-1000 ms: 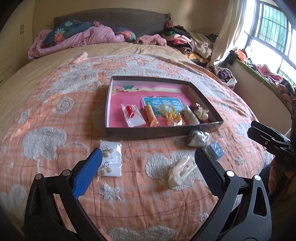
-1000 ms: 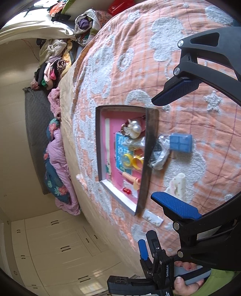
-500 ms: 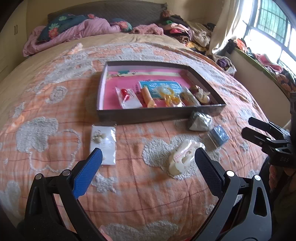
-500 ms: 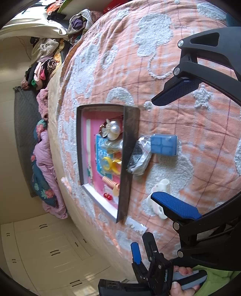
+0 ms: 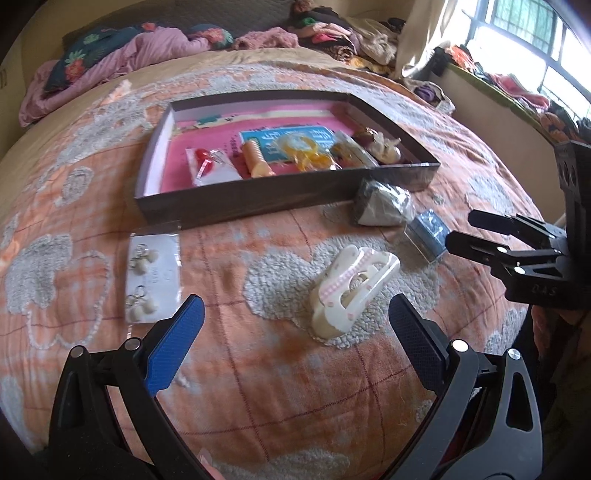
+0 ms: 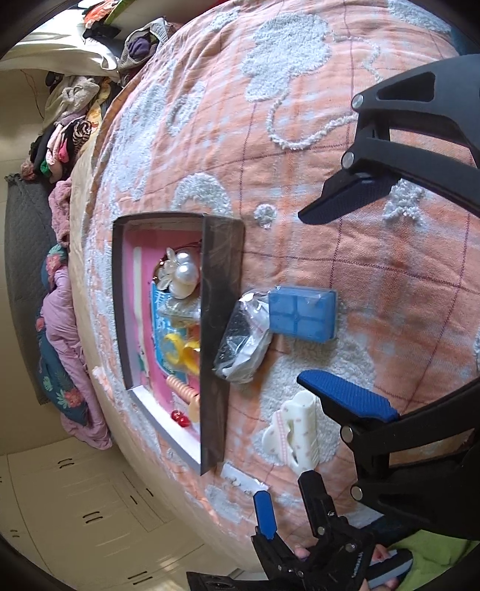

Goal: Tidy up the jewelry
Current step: 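Move the left tool toward the white hair clip while the right tool moves toward the blue case, then grasp the white-and-pink hair clip with the left tool while the right tool grasps the blue square case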

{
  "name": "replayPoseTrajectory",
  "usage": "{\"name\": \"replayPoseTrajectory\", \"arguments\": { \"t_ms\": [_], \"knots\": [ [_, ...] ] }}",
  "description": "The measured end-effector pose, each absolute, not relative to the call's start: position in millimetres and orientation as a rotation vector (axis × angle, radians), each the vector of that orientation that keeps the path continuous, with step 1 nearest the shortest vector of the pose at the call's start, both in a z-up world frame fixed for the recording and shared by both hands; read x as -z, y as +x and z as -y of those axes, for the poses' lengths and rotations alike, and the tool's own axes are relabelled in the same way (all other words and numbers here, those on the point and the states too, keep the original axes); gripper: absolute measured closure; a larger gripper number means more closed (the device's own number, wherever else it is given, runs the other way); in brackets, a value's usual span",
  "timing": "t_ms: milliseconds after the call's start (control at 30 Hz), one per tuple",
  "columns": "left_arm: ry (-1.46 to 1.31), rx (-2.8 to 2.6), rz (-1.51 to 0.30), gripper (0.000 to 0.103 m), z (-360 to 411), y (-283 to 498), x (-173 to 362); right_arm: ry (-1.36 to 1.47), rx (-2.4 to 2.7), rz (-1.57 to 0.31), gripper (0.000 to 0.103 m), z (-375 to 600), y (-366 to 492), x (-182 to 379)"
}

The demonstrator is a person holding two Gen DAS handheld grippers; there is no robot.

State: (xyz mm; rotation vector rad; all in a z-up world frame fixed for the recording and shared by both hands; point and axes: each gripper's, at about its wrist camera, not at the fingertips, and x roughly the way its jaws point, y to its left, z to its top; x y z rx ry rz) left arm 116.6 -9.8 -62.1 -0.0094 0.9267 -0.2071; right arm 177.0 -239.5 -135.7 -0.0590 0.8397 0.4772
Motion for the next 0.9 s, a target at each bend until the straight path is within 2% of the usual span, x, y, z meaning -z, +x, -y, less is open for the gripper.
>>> {"name": "replayPoseTrajectory", "arguments": {
  "t_ms": [100,300,433,533,600,667,900],
  "knots": [
    [0.006,0.222,-0.936,0.012,15.1,119.2,67.8,-0.075,-0.488,-0.849,0.034,236.2,179.4,141.7],
    [0.021,0.249,-0.928,0.025,20.3,124.1,71.2,-0.082,-0.498,-0.879,0.052,233.7,185.5,153.3],
    [0.017,0.265,-0.931,0.032,23.8,127.6,72.4,-0.083,-0.511,-0.875,0.058,231.2,186.2,155.9],
    [0.019,0.286,-0.927,0.036,29.1,129.2,72.3,-0.078,-0.538,-0.877,0.069,228.6,186.3,157.0],
    [0.021,0.298,-0.925,0.038,32.7,131.5,72.5,-0.084,-0.542,-0.873,0.069,227.7,186.1,156.7],
    [0.019,0.311,-0.923,0.046,36.1,135.4,73.1,-0.078,-0.545,-0.869,0.069,228.8,186.1,155.6],
    [0.024,0.362,-0.925,0.059,45.0,138.7,78.5,-0.042,-0.544,-0.844,0.070,237.1,186.4,148.2]
  ]
}}
